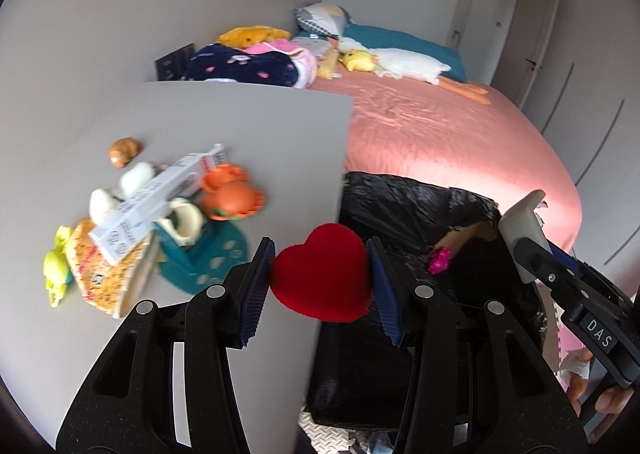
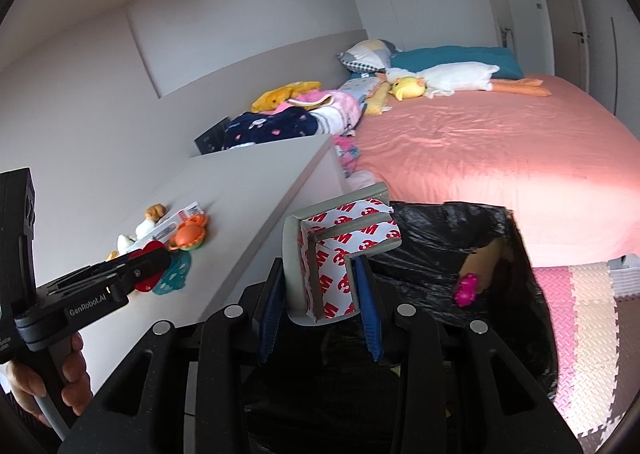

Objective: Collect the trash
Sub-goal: 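Carry box and heart over the black trash bag while both tools open to drop them, then move both open tools back over the table, then grasp the orange mold with the right tool while the left tool grasps the yellow-green bear mold, then carry the orange mold and bear mold toward the black trash bag with both tools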

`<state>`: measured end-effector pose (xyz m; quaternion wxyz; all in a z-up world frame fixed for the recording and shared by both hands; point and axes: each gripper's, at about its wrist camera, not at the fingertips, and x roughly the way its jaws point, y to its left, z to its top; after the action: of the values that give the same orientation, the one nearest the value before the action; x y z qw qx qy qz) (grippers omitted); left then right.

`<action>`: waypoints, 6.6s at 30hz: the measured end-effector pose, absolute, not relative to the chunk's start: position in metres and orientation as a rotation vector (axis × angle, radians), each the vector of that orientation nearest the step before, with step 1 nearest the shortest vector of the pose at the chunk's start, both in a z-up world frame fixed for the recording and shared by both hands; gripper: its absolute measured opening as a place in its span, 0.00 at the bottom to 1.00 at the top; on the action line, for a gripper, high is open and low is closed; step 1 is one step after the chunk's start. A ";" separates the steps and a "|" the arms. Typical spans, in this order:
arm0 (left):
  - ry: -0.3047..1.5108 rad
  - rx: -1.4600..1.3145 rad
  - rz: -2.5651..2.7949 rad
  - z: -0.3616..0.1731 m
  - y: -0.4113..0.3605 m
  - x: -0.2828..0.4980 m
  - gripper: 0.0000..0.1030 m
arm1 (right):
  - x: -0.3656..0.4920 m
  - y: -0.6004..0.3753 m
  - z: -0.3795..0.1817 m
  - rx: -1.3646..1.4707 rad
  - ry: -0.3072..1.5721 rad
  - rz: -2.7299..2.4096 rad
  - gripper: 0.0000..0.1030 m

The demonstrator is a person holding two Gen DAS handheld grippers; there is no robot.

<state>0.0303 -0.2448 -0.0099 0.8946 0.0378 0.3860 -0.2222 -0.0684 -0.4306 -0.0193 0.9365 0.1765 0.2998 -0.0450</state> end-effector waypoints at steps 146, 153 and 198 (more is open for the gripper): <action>0.883 0.028 -0.030 -0.058 -0.020 0.106 0.54 | 0.064 -0.315 -0.034 0.238 0.716 0.217 0.47; 0.834 0.015 0.003 -0.042 -0.022 0.086 0.54 | 0.046 -0.327 -0.029 0.265 0.697 0.221 0.47; 0.771 0.139 -0.413 -0.005 -0.221 0.045 0.54 | -0.056 -0.432 0.000 0.347 0.593 0.054 0.47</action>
<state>0.0447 -0.2207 -0.0052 0.9036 0.0675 0.3729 -0.2000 -0.0561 -0.4321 -0.0001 0.9412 0.1700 0.2909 0.0264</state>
